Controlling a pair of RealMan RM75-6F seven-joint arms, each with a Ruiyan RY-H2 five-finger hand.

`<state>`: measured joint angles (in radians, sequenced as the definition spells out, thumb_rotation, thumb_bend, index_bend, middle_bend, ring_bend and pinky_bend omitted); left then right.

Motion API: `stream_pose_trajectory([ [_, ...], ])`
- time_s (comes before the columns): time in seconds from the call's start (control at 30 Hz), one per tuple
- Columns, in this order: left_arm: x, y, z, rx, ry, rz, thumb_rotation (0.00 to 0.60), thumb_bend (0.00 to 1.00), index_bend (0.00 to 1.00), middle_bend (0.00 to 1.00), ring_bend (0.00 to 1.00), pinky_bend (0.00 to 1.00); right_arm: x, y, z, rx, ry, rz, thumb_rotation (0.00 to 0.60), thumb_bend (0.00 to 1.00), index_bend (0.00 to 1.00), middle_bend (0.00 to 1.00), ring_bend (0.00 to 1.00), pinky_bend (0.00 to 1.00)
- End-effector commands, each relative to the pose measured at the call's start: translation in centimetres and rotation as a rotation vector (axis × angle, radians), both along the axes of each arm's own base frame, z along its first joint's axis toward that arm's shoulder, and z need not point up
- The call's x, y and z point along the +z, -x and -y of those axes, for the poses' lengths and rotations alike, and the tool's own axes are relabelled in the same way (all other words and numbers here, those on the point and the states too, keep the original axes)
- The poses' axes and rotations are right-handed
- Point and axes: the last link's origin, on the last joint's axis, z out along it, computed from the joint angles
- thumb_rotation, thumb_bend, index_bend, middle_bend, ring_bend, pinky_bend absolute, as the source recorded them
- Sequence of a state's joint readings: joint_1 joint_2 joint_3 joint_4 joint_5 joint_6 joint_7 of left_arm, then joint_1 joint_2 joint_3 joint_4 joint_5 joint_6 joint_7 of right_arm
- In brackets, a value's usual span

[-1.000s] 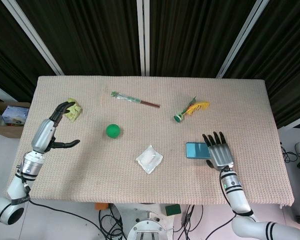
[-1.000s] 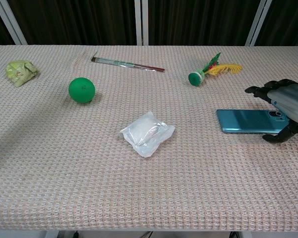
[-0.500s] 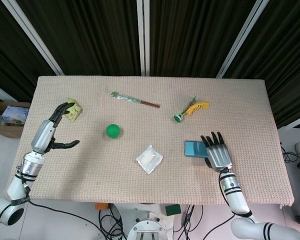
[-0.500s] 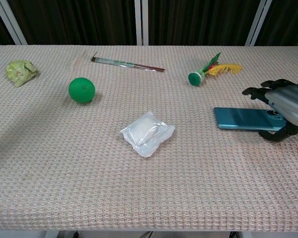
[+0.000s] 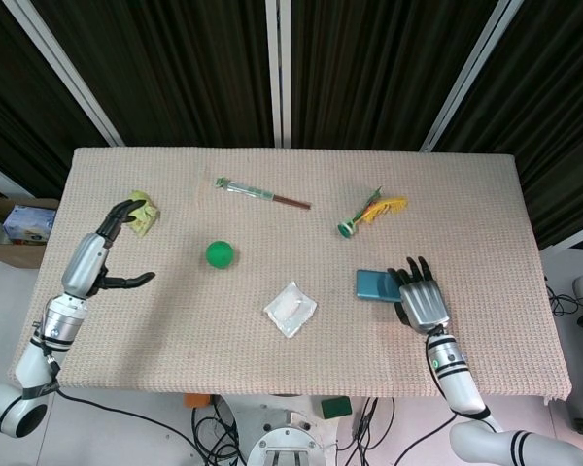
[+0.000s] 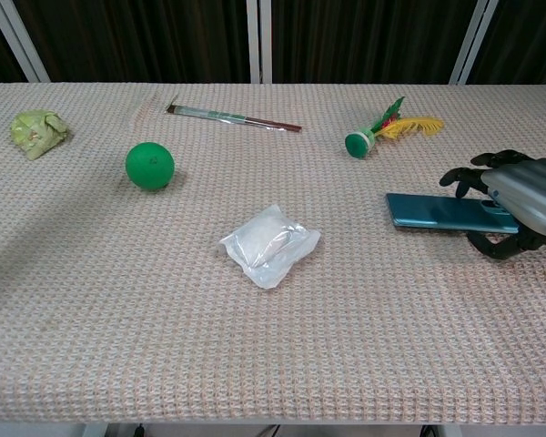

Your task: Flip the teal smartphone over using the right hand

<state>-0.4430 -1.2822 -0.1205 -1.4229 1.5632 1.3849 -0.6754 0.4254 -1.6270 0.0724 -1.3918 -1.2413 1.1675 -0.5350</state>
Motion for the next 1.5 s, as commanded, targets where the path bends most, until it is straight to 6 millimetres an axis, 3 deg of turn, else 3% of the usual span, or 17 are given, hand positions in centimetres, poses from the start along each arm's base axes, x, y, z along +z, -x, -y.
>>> stream_pose_trajectory([
  [0.03, -0.1, 0.0, 0.0, 0.002, 0.003, 0.001, 0.256, 0.00, 0.05, 0.09, 0.03, 0.21, 0.2, -0.1, 0.2, -0.002, 0.002, 0.018, 0.600, 0.62, 0.21, 0.32, 0.05, 0.00],
  [0.17, -0.2, 0.2, -0.1, 0.006, 0.007, 0.003, 0.260, 0.00, 0.05, 0.09, 0.03, 0.21, 0.5, -0.1, 0.5, -0.014, -0.005, 0.043, 0.600, 0.76, 0.21, 0.33, 0.06, 0.00],
  [0.23, -0.3, 0.3, -0.1, 0.009, 0.009, 0.004, 0.258, 0.00, 0.05, 0.09, 0.03, 0.21, 0.6, -0.1, 0.8, -0.016, -0.005, 0.043, 0.600, 0.78, 0.21, 0.33, 0.06, 0.00],
  [0.63, -0.6, 0.5, -0.4, 0.017, 0.021, -0.001, 0.259, 0.00, 0.05, 0.09, 0.03, 0.21, 0.8, -0.3, 2.6, -0.018, 0.003, 0.045, 0.600, 0.79, 0.22, 0.36, 0.10, 0.00],
  [0.93, -0.9, 0.5, -0.8, 0.020, 0.035, -0.006, 0.258, 0.00, 0.05, 0.09, 0.03, 0.21, 1.1, -0.4, 3.7, 0.001, 0.043, 0.043, 0.600, 0.79, 0.45, 0.43, 0.15, 0.03],
  [1.17, -1.2, 0.4, -1.1, 0.022, 0.047, -0.009, 0.258, 0.00, 0.05, 0.09, 0.03, 0.21, 1.4, -0.2, 5.1, -0.020, 0.042, 0.038, 0.600, 0.78, 0.47, 0.38, 0.14, 0.03],
  [1.23, -1.3, 0.4, -1.2, 0.023, 0.049, -0.011, 0.258, 0.00, 0.05, 0.09, 0.03, 0.21, 1.4, -0.2, 5.5, -0.026, 0.037, 0.037, 0.600, 0.76, 0.42, 0.32, 0.12, 0.02],
  [1.4, -1.2, 0.4, -1.4, 0.024, 0.048, -0.010, 0.256, 0.00, 0.05, 0.09, 0.03, 0.21, 1.9, -0.5, 6.7, -0.030, 0.071, 0.049, 0.600, 0.68, 0.03, 0.07, 0.00, 0.00],
  [1.5, -1.2, 0.4, -1.5, 0.024, 0.047, -0.011, 0.258, 0.00, 0.05, 0.09, 0.03, 0.21, 2.4, -0.9, 7.1, -0.024, 0.101, 0.098, 0.600, 0.63, 0.00, 0.00, 0.00, 0.00],
])
